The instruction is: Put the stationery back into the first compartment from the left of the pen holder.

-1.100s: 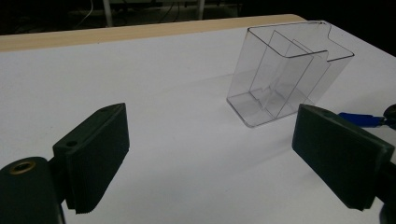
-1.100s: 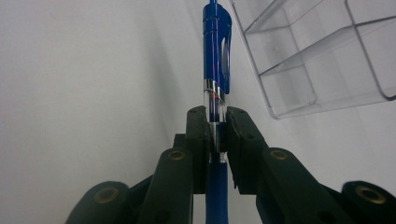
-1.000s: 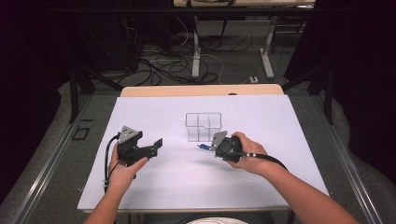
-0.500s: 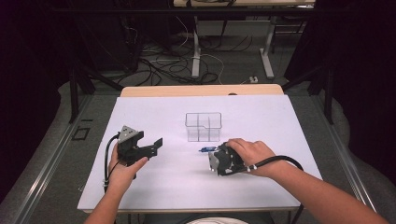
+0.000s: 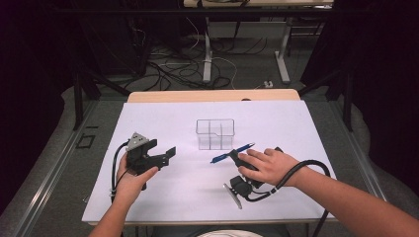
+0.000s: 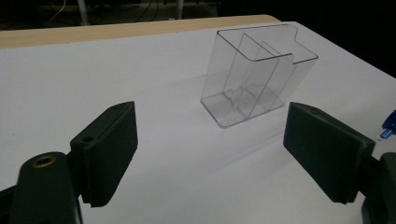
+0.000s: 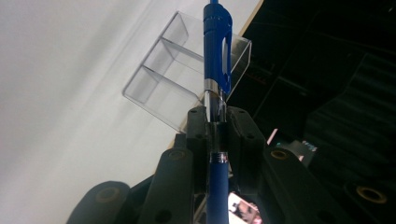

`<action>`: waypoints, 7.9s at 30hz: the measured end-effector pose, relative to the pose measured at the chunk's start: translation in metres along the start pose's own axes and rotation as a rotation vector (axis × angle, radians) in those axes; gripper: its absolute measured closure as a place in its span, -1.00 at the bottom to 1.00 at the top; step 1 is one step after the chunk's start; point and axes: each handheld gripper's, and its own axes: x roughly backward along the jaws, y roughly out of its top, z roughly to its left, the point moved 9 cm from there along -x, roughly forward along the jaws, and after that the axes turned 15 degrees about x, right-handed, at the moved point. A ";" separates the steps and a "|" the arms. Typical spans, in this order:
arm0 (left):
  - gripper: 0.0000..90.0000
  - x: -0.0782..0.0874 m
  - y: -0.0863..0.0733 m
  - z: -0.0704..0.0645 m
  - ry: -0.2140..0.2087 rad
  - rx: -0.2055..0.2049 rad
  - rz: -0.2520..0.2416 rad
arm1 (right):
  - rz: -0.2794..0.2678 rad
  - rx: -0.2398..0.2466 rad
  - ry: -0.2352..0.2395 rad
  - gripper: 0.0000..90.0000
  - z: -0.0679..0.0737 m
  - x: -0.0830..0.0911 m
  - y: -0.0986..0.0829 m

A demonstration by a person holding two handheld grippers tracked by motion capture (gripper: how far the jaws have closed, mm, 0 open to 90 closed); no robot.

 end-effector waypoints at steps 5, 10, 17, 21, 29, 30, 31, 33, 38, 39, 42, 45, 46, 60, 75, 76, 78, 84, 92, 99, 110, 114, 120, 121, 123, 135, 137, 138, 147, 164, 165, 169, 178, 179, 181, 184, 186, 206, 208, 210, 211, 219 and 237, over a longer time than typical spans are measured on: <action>-0.57 -0.001 0.001 -0.010 -0.027 -0.026 0.019 | 0.006 0.042 -0.014 0.78 0.000 0.001 -0.002; -0.45 -0.003 0.006 -0.024 -0.083 -0.039 0.032 | 0.004 0.056 -0.011 0.78 -0.001 0.000 -0.002; -0.39 -0.006 0.013 -0.044 -0.117 -0.149 0.064 | 0.001 0.059 0.001 0.78 0.000 -0.001 -0.001; -0.39 -0.010 0.017 -0.056 -0.106 -0.231 0.090 | 0.006 0.060 0.005 0.78 0.000 0.000 -0.002; -0.28 -0.017 0.021 -0.078 -0.126 -0.299 0.167 | -0.008 0.061 0.001 0.78 -0.003 -0.001 -0.001; -0.24 -0.018 0.021 -0.080 -0.131 -0.303 0.177 | -0.008 0.063 0.001 0.78 -0.003 -0.001 -0.001; -0.22 -0.020 0.021 -0.083 -0.136 -0.306 0.176 | -0.009 0.067 0.001 0.78 -0.003 -0.001 -0.001; -0.20 -0.022 0.019 -0.089 -0.151 -0.330 0.207 | -0.009 0.067 0.002 0.78 -0.004 -0.001 -0.001; -0.16 -0.028 0.009 -0.104 -0.171 -0.389 0.265 | -0.005 0.069 0.008 0.78 -0.005 -0.001 -0.001; -0.15 -0.030 0.007 -0.107 -0.172 -0.405 0.265 | -0.006 0.072 0.011 0.78 -0.004 -0.001 -0.001; -0.08 -0.034 0.001 -0.115 -0.182 -0.441 0.301 | -0.006 0.072 0.008 0.78 -0.004 -0.001 -0.001; -0.04 -0.038 -0.005 -0.119 -0.184 -0.489 0.349 | 0.004 0.069 0.013 0.78 -0.003 0.000 -0.002; -0.03 -0.040 -0.007 -0.121 -0.188 -0.501 0.356 | 0.002 0.062 0.011 0.78 -0.002 0.000 -0.002; 0.29 -0.056 -0.020 -0.140 -0.204 -0.570 0.432 | -0.004 0.093 -0.005 0.78 -0.007 -0.002 0.001; 0.54 -0.065 -0.026 -0.144 -0.179 -0.608 0.461 | -0.031 0.105 -0.028 0.78 -0.010 -0.004 0.011; 0.54 -0.065 -0.025 -0.144 -0.177 -0.613 0.467 | -0.022 0.107 -0.026 0.78 -0.010 -0.004 0.010; 0.55 -0.065 -0.026 -0.144 -0.174 -0.610 0.471 | -0.025 0.105 -0.031 0.78 -0.012 -0.004 0.012; 0.62 -0.068 -0.027 -0.144 -0.169 -0.614 0.476 | -0.047 0.102 -0.045 0.78 -0.014 -0.005 0.016; 0.72 -0.068 -0.027 -0.144 -0.165 -0.634 0.481 | -0.033 0.114 -0.034 0.78 -0.014 -0.004 0.016; 0.73 -0.069 -0.027 -0.143 -0.169 -0.647 0.484 | -0.032 0.109 -0.031 0.78 -0.013 -0.005 0.015; 0.73 -0.069 -0.024 -0.143 -0.168 -0.647 0.475 | -0.030 0.104 -0.035 0.77 -0.015 -0.006 0.013; 0.74 -0.070 -0.024 -0.142 -0.162 -0.633 0.475 | -0.039 0.102 -0.039 0.72 -0.016 -0.008 0.013; 0.74 -0.071 -0.018 -0.134 -0.140 -0.598 0.459 | -0.049 0.105 -0.055 0.58 -0.017 -0.008 0.011; 0.74 -0.072 -0.016 -0.133 -0.134 -0.588 0.442 | -0.057 0.087 -0.065 0.55 -0.017 -0.009 0.010; 0.74 -0.072 -0.014 -0.130 -0.131 -0.577 0.450 | -0.039 0.080 -0.049 0.49 -0.016 -0.007 0.007; 0.74 -0.075 0.008 -0.119 -0.104 -0.457 0.350 | 0.017 -0.001 -0.016 0.15 -0.020 -0.007 -0.010; 0.74 -0.074 0.012 -0.117 -0.104 -0.433 0.341 | -0.018 -0.015 -0.001 0.13 -0.019 -0.009 -0.009; 0.74 -0.074 0.014 -0.117 -0.106 -0.407 0.323 | -0.021 -0.028 0.011 0.13 -0.018 -0.009 -0.010; 0.74 -0.073 0.032 -0.105 -0.086 -0.346 0.263 | -0.008 -0.242 0.080 0.06 -0.005 -0.011 -0.017; 0.74 -0.074 0.068 -0.080 -0.070 -0.178 0.110 | 0.008 -0.645 0.113 -0.36 0.009 -0.015 -0.040; 0.74 -0.074 0.070 -0.079 -0.074 -0.170 0.098 | 0.013 -0.666 0.115 -0.40 0.010 -0.015 -0.041; 0.74 -0.075 0.076 -0.076 -0.073 -0.161 0.071 | 0.002 -0.787 0.140 -0.60 0.013 -0.017 -0.045; 0.74 -0.078 0.084 -0.075 -0.084 -0.123 0.010 | -0.059 -1.109 0.248 -0.73 0.024 -0.023 -0.049; 0.74 -0.079 0.085 -0.075 -0.084 -0.122 0.006 | -0.071 -1.160 0.255 -0.79 0.025 -0.024 -0.050; 0.74 -0.080 0.086 -0.074 -0.081 -0.124 -0.002 | -0.099 -1.262 0.277 -0.93 0.028 -0.027 -0.051; 0.74 -0.082 0.088 -0.073 -0.078 -0.112 -0.022 | -0.120 -1.397 0.318 -0.99 0.033 -0.029 -0.054; 0.74 -0.084 0.089 -0.073 -0.072 -0.107 -0.031 | -0.128 -1.470 0.323 -1.00 0.036 -0.030 -0.057; 0.74 -0.117 0.081 -0.071 -0.039 -0.115 -0.035 | -0.131 -1.755 0.325 -1.00 0.073 -0.036 -0.069; 0.74 -0.120 0.080 -0.073 -0.039 -0.116 -0.036 | -0.122 -1.767 0.328 -1.00 0.076 -0.036 -0.070; 0.74 -0.123 0.078 -0.073 -0.038 -0.117 -0.037 | -0.122 -1.781 0.310 -1.00 0.078 -0.037 -0.071; 0.74 -0.125 0.077 -0.074 -0.038 -0.116 -0.039 | -0.123 -1.788 0.315 -1.00 0.079 -0.036 -0.071; 0.74 -0.133 0.070 -0.069 -0.015 -0.108 -0.017 | -0.114 -1.822 0.284 -1.00 0.085 -0.038 -0.074; 0.59 -0.136 0.064 -0.062 0.003 -0.088 0.012 | -0.115 -1.832 0.303 -1.00 0.090 -0.038 -0.071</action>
